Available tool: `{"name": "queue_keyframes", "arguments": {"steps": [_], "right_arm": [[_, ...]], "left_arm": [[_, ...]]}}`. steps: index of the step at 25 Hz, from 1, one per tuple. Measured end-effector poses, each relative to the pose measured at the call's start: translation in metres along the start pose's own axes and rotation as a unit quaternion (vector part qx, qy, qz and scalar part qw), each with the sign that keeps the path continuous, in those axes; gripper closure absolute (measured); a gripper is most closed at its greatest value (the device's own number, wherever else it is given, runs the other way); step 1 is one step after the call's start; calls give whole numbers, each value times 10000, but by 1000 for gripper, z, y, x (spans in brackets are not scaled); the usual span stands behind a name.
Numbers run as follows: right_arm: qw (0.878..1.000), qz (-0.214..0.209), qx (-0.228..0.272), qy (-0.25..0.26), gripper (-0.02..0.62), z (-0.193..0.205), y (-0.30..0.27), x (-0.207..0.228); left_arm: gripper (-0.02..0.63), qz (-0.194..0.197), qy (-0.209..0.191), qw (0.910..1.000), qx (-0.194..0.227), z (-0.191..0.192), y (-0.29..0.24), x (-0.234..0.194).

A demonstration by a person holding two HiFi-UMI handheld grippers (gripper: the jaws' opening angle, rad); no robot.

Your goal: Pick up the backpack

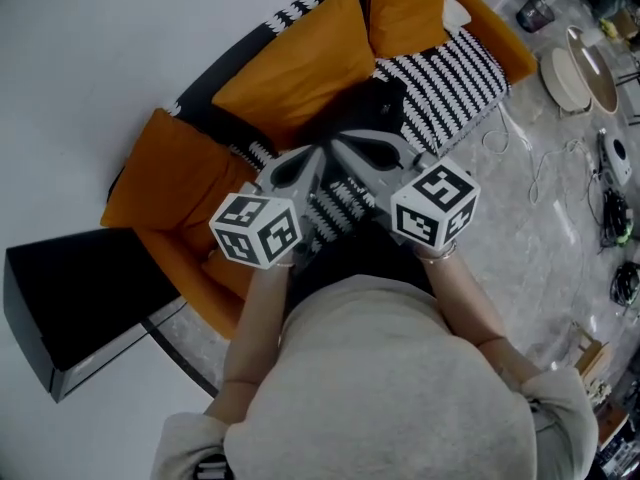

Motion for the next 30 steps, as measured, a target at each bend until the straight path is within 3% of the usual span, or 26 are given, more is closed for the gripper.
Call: {"name": "queue_keyframes", "arguments": {"steps": [10, 15, 21, 30], "right_arm": [[9992, 25, -198, -350, 592, 25, -1, 30], [9970, -191, -487, -577, 592, 42, -10, 41], [9927, -416, -859, -735, 592, 68, -27, 48], [9861, -405, -1285, -969, 592, 117, -55, 80]], "left_arm": [[598, -140, 386, 9990, -159, 20, -19, -10], [598, -205, 449, 9977, -469, 33, -35, -13], [598, -371, 943, 9933, -551, 53, -46, -35], [598, -767, 1432, 9847, -624, 97, -60, -72]]}}
Point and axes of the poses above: the fingertips, and each gripper's own axes: y backward along the fingers, x to its right, z out of its underside, the point moved 3 cm from there along y, backward along the fingers, and after that the axes turned 12 degrees about -x, right-handed, at the moved point
